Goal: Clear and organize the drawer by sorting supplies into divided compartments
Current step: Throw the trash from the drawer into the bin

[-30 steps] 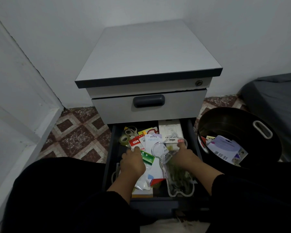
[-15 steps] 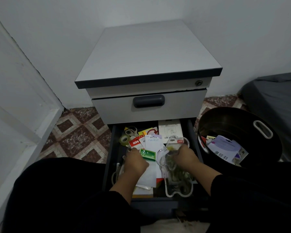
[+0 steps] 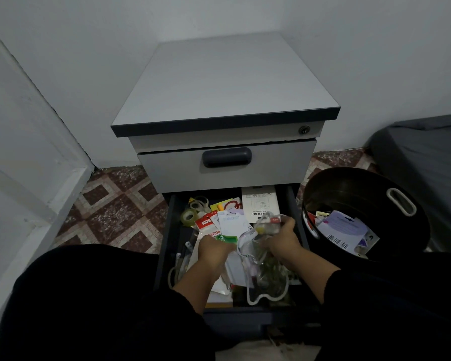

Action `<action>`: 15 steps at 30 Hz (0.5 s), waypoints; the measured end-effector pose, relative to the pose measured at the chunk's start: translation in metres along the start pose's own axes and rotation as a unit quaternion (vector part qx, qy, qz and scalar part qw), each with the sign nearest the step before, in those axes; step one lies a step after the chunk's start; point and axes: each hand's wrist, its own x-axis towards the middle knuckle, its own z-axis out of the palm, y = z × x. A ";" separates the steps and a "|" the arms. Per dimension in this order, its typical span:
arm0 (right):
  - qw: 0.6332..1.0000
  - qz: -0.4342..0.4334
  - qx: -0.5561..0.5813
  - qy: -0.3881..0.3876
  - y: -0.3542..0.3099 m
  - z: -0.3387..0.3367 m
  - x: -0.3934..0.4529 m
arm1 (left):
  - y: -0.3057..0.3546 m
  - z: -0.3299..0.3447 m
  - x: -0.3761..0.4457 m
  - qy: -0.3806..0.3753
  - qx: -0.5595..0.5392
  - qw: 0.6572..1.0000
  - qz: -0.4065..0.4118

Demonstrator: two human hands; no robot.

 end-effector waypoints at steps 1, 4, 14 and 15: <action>1.000 -0.003 -0.005 -0.005 0.000 0.000 -0.001 | 0.003 0.000 -0.004 -0.005 -0.023 1.000 -0.011; 1.000 -0.005 -0.019 -0.014 0.000 0.001 -0.001 | 0.009 0.001 -0.011 -0.002 -0.047 0.999 -0.023; 0.996 0.021 -0.074 -0.038 -0.002 -0.001 -0.003 | 0.010 -0.001 -0.013 -0.020 -0.006 1.000 -0.013; 0.996 0.027 -0.067 -0.048 -0.003 -0.001 -0.003 | 0.010 -0.002 -0.012 -0.015 -0.011 1.000 -0.020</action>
